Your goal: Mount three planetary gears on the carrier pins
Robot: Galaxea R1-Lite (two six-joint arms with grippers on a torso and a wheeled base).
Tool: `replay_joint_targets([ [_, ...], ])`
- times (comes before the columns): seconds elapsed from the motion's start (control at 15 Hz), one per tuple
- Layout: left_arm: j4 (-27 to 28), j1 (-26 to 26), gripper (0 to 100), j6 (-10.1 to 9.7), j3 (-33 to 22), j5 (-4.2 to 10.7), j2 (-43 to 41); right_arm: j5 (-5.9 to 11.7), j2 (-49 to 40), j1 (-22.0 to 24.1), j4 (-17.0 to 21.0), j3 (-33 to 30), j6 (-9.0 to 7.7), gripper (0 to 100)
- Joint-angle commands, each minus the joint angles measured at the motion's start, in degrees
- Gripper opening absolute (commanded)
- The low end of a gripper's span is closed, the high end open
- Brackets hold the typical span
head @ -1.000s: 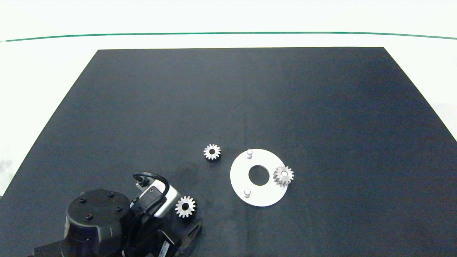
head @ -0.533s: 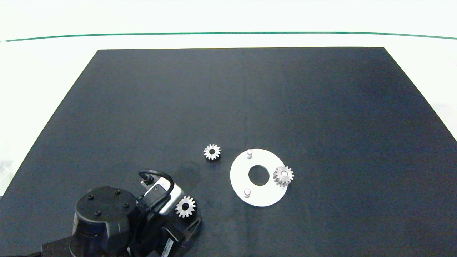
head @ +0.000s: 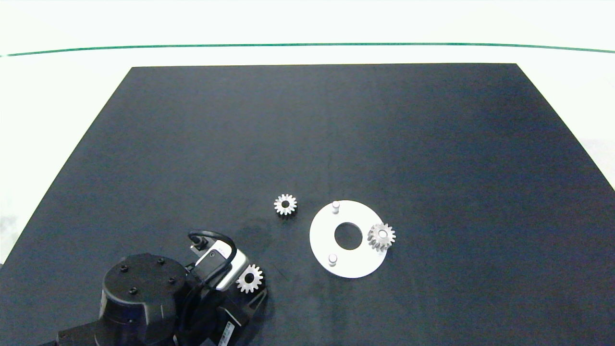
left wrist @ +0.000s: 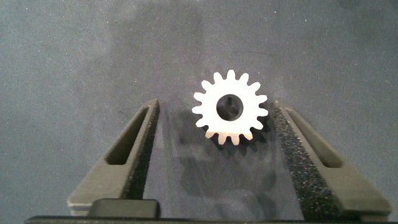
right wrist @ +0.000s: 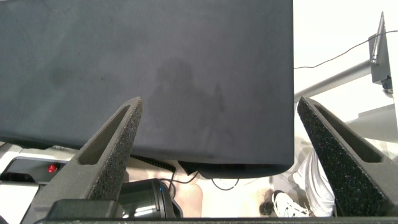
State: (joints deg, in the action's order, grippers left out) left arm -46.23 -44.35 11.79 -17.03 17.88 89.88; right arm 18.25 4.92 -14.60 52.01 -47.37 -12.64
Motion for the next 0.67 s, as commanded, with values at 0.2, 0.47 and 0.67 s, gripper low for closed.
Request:
replay_joint_targets([
  [0.2, -0.3, -0.4, 60, -0.1, 0.1, 0.13, -0.5, 0.12, 0.3, -0.1, 0.3, 0.0, -0.1, 100],
  [0.47, -0.3, -0.5, 52, -0.1, 0.0, 0.13, -0.1, 0.12, 0.3, 0.0, 0.3, -0.1, -0.1, 100],
  [0.67, -0.3, -0.9, 46, -0.19, 0.0, 0.13, 0.0, 0.12, 0.3, 0.0, 0.3, -0.2, -0.1, 100],
])
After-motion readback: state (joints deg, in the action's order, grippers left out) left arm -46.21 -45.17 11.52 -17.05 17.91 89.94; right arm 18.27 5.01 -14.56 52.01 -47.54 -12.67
